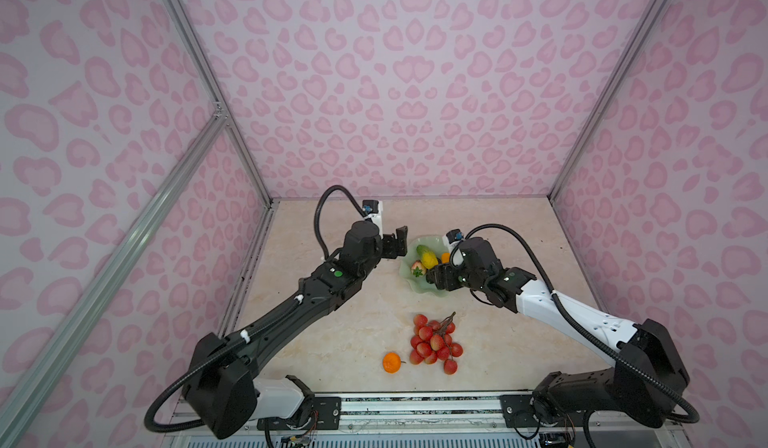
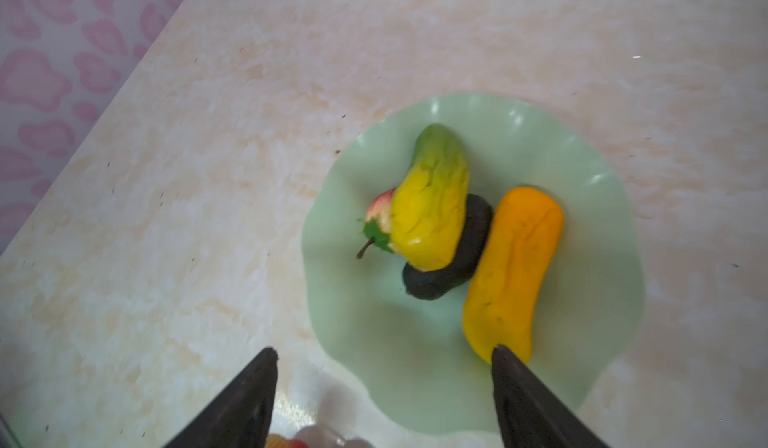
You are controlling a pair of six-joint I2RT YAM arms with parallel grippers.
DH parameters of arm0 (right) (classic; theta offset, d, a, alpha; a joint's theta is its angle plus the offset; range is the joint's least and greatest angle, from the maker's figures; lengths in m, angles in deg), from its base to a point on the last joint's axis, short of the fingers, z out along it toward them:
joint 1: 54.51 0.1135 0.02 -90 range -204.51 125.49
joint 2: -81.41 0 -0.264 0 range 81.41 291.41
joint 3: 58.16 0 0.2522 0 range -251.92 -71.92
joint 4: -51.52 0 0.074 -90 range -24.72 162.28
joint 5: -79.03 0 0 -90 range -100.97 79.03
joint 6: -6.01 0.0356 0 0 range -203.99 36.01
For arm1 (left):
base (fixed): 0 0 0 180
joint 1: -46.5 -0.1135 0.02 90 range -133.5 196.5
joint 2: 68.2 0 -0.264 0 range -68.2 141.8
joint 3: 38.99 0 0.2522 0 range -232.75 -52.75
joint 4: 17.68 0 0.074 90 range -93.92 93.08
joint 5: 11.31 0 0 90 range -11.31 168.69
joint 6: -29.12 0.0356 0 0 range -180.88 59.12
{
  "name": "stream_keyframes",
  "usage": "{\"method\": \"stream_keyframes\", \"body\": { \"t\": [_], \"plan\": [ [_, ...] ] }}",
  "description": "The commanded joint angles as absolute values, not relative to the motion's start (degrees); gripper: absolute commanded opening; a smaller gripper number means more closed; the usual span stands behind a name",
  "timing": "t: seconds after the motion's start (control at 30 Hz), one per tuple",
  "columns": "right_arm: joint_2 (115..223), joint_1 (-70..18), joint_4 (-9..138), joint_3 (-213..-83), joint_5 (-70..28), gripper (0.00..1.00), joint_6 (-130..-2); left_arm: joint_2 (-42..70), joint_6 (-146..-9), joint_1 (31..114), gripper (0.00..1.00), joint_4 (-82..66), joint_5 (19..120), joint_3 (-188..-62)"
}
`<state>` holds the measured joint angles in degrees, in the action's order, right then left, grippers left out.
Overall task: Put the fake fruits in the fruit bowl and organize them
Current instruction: 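Grasp the small orange with the right gripper while the left arm retracts, then place the orange in the bowl with the right gripper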
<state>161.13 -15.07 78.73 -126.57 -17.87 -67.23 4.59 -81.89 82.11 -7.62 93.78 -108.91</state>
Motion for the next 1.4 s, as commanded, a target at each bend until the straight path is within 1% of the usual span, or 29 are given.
{"method": "stream_keyframes", "body": {
  "t": [0.0,0.17,0.3,0.43,0.63,0.67,0.77,0.87,0.93,1.03,1.1,1.17,1.37],
  "plan": [
    [163.12,-8.68,82.86,-127.49,-20.81,0.79,-75.30,-3.54,-85.12,78.57,0.97,-12.53,101.87,-100.30],
    [167.20,3.49,85.99,-128.85,-23.66,0.75,-81.02,-14.69,-93.15,70.40,1.00,-9.72,100.59,-87.72],
    [171.25,10.36,86.58,-128.93,-25.43,0.73,-83.66,-21.04,-95.76,68.48,0.99,-8.07,101.89,-81.44],
    [174.71,14.00,86.13,-128.88,-25.57,0.71,-84.43,-25.45,-97.38,67.46,0.98,-4.93,102.54,-78.44],
    [179.82,15.18,85.81,-130.56,-25.49,0.69,-84.87,-29.85,-97.20,67.00,0.97,-0.65,103.82,-77.12],
    [180.62,15.19,85.83,-130.95,-25.56,0.67,-84.86,-30.48,-97.24,66.99,0.97,-0.43,103.91,-76.86],
    [182.70,15.27,85.87,-132.06,-26.06,0.57,-84.91,-32.58,-97.35,66.90,0.97,0.56,104.34,-75.93],
    [183.53,15.23,85.80,-133.08,-25.85,0.43,-85.04,-34.37,-97.94,66.86,0.97,1.36,104.70,-74.76],
    [183.21,14.79,85.52,-134.01,-25.56,0.31,-84.08,-35.39,-98.41,66.83,0.96,1.90,104.75,-74.07],
    [181.16,11.52,83.17,-134.13,-28.02,0.20,-80.41,-36.74,-98.58,66.82,0.96,3.00,105.31,-73.84],
    [178.75,7.41,80.24,-133.16,-30.25,0.18,-77.50,-37.95,-98.45,66.71,0.96,3.01,105.43,-73.46],
    [175.81,2.55,77.97,-132.35,-30.47,0.18,-75.08,-38.99,-98.07,66.76,0.96,2.43,104.69,-73.07],
    [170.54,-10.23,77.41,-131.65,-23.80,0.19,-72.49,-40.20,-96.85,66.72,0.96,2.68,103.65,-73.24]
  ]
}}
